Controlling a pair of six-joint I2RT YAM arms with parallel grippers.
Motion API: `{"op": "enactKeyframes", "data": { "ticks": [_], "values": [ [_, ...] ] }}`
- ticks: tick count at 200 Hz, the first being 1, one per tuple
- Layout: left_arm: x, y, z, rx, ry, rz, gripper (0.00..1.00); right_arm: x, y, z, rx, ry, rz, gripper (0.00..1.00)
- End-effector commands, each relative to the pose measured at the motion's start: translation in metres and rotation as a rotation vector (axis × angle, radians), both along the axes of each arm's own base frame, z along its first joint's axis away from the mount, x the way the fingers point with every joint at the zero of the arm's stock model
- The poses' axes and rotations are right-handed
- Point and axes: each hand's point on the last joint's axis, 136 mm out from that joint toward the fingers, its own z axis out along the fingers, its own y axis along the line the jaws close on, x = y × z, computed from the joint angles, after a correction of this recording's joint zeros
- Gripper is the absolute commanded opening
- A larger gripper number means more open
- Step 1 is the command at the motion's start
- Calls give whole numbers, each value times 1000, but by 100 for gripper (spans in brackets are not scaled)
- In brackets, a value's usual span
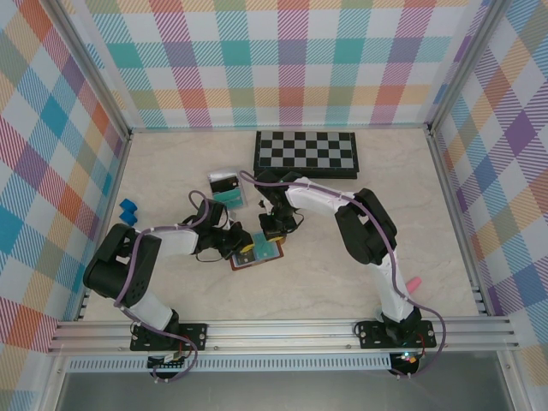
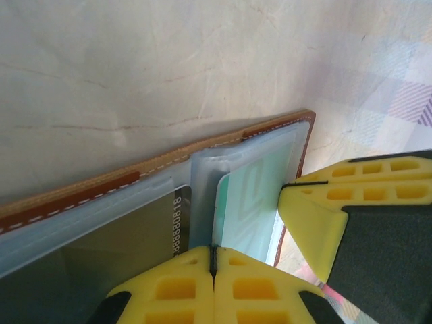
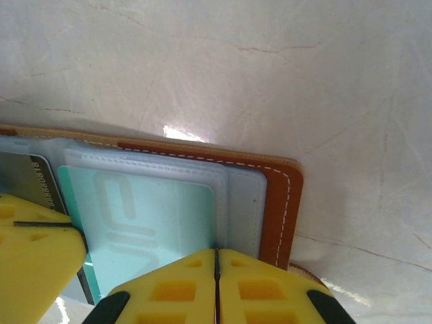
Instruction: Take the credit cards out of the card holder
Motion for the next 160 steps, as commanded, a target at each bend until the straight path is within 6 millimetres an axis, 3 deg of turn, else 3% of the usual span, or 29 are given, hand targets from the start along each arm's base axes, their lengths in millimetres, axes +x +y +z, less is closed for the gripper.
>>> {"op": "enactKeyframes", "data": {
  "ticks": [1,67,129,160],
  "values": [
    [-10,8,3,55,-17,-36,2,-9,-6,-13,-50,45,-5,8],
    [-21,16,-4,76,-15,-33,2,-8,-8,-10,-52,40,-19,7],
    [-20,19,-5,97,-17,-34,0,-4,20,41,157,-64,62,8],
    [-15,30,-6,148,-27,11,0,-8,21,34,151,-55,95,8]
  ]
}}
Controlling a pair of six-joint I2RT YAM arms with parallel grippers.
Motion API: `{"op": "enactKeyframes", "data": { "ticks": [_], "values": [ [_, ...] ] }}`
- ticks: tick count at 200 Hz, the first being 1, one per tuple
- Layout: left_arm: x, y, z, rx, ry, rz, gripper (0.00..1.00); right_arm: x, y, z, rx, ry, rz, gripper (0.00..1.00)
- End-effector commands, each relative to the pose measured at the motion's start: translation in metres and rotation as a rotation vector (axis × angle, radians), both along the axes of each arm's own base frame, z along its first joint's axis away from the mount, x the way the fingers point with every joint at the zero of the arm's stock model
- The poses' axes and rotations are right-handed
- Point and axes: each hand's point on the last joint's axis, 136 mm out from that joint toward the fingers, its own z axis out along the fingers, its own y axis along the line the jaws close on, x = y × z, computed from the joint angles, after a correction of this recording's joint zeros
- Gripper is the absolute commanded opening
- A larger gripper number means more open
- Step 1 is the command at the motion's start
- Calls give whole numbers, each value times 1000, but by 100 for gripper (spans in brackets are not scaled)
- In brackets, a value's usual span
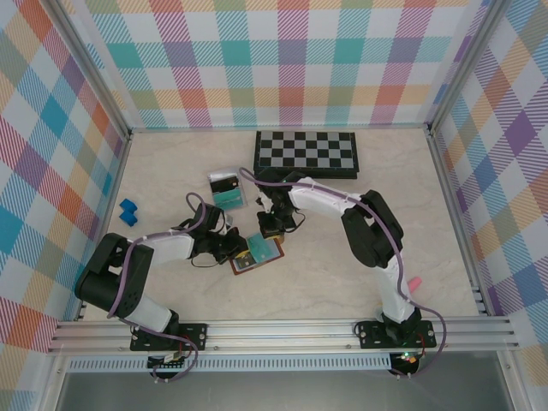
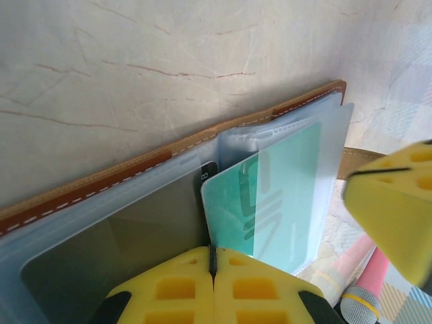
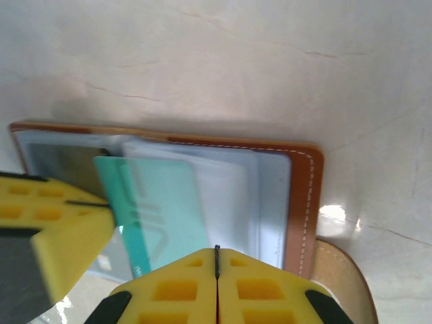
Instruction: Take the credit cards out of the card holder
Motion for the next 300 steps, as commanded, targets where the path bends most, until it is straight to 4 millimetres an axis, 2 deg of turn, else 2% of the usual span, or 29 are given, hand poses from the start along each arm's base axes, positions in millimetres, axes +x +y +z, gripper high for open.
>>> {"op": "enactKeyframes", "data": {
  "ticks": [1,41,96,132,163,201,235,300],
  "values": [
    [1,14,-2,67,-8,36,0,-5,8,9,49,-13,56,8],
    [11,12,7,53,-36,57,0,-11,9,-11,10,50,42,8],
    [11,19,9,85,-21,74,0,-18,3,-29,-47,105,15,8],
    [9,14,10,-26,42,160,26,-17,3,-32,-67,114,13,8],
    [7,12,12,-71,49,180,36,-18,4,-36,-72,125,6,8],
    [9,2,16,-140,54,157,36,-18,5,-38,-72,132,12,9],
    [14,-2,14,-144,60,143,28,-18,5,-37,-69,131,12,9],
    [12,-2,5,-123,85,125,21,-19,6,-37,-64,133,17,9]
  ]
}}
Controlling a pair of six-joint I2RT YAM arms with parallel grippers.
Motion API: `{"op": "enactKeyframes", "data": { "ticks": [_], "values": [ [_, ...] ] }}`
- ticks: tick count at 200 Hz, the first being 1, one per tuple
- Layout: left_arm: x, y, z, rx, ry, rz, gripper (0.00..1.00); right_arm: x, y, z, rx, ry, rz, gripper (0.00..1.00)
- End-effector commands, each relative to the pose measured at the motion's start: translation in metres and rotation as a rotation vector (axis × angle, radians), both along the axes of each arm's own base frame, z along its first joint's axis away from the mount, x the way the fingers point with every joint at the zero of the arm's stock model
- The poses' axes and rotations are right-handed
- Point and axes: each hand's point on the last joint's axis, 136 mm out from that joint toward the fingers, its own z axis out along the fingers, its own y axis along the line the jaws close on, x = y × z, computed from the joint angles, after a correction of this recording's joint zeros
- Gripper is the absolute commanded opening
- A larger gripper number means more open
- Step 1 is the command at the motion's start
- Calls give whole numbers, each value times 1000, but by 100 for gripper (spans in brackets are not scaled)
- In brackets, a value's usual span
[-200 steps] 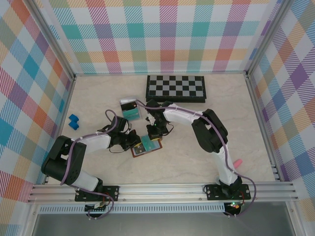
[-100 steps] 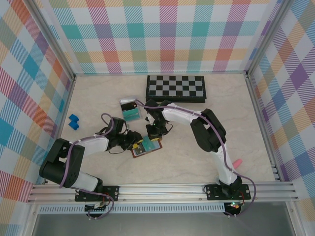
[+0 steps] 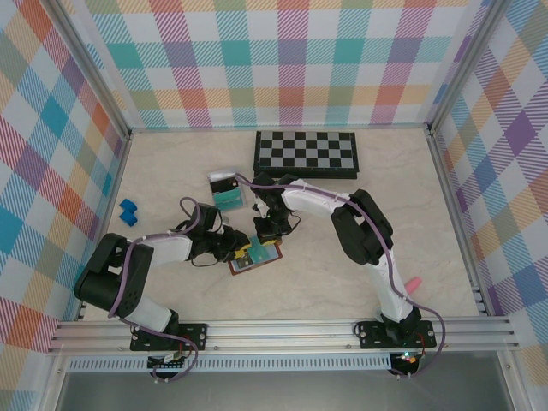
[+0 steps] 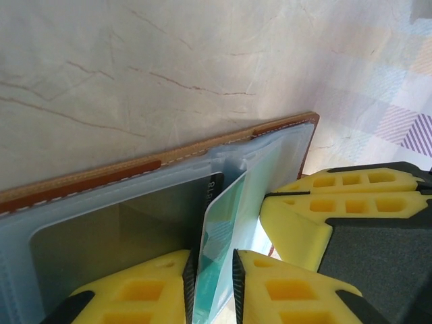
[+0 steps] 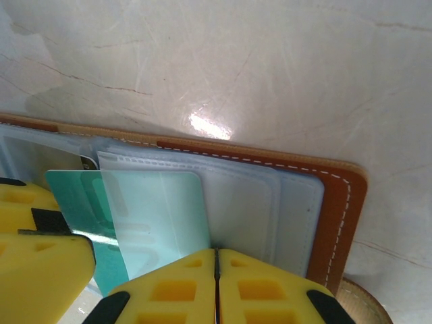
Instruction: Take the credit cards out of the card holder
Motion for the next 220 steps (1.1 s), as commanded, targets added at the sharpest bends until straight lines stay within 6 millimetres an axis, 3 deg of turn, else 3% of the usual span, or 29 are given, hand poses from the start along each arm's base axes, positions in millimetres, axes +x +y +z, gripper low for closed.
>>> {"op": "enactKeyframes", "data": {
  "ticks": [1,60,92,117,134,160,189,220],
  "values": [
    [4,-1,0,-6,-2,-11,21,-8,-1,-12,-30,43,3,9],
    [0,13,-1,88,-11,-33,0,-7,-3,-11,-42,35,-22,8],
    [-16,39,2,248,22,-73,0,-5,-6,-10,-53,21,-45,8],
    [-20,48,15,289,1,-81,0,-4,-4,-3,-37,14,-55,8],
    [-21,52,26,308,-20,-83,0,-1,5,17,31,-3,-65,8],
    [-19,61,46,356,-64,-83,0,7,19,66,157,-82,-89,11],
    [-15,69,78,389,-154,-66,0,7,23,105,266,-130,-137,28],
    [-7,49,118,252,-276,-75,0,8,10,132,360,-174,-202,53]
  ]
}}
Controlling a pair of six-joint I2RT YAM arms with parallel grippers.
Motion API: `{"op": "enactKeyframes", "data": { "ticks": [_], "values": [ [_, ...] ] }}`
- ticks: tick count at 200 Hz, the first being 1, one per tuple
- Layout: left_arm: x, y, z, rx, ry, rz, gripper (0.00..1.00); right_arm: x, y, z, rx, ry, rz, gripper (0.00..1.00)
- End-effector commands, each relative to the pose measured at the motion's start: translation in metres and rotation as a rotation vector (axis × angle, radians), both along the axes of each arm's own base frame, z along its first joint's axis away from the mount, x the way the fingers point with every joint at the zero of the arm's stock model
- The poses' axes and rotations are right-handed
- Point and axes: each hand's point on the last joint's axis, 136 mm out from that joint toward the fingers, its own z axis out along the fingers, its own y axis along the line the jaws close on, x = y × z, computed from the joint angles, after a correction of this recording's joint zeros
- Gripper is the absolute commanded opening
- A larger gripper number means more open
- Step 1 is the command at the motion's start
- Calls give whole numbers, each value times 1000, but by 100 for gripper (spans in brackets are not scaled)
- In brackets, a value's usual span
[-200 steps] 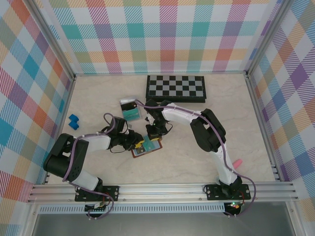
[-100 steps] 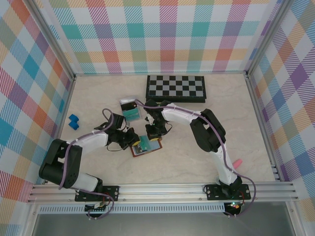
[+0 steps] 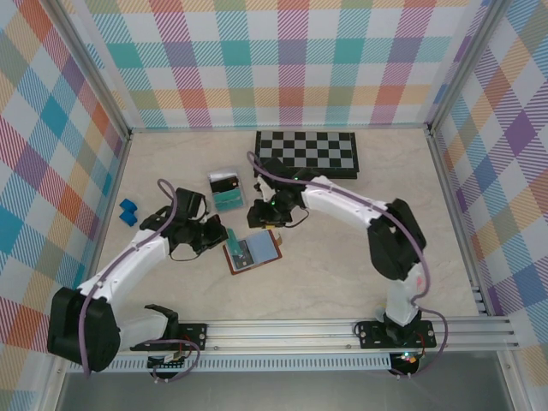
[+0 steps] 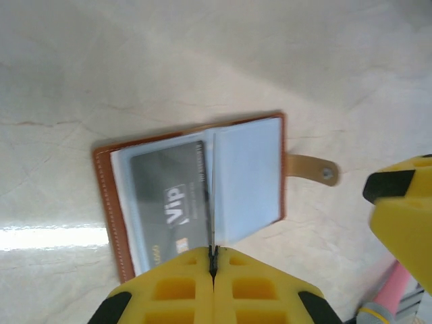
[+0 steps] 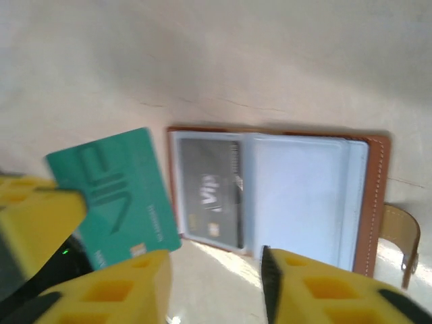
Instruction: Take the credit cards out of the card holder
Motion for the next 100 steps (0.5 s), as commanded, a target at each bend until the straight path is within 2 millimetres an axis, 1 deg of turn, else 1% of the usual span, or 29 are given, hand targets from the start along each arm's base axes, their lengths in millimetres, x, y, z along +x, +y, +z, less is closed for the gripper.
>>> {"op": "enactKeyframes", "data": {
  "ticks": [1,23,31,44,69,81,92,95,100],
  "values": [
    [2,-8,29,-68,-67,-36,0,1,-3,25,109,-19,-54,53],
    [7,-22,52,-156,-119,-78,0,3,-16,36,161,-41,-81,70],
    [9,-25,58,-174,-135,-84,0,2,-19,37,170,-29,-83,73],
    [14,-31,67,-212,-162,-88,0,0,-20,41,217,-2,-73,75],
    [23,-45,87,-323,-208,-105,0,-4,-14,56,350,35,-39,77],
    [25,-50,94,-364,-225,-113,0,-4,-13,63,403,49,-37,77],
    [24,-52,97,-378,-221,-121,0,-4,-12,70,454,60,-27,76],
    [27,-53,103,-386,-250,-127,0,-3,-12,72,466,59,-26,75],
    [29,-54,105,-390,-258,-130,0,-3,-11,74,481,65,-22,74]
  ]
}}
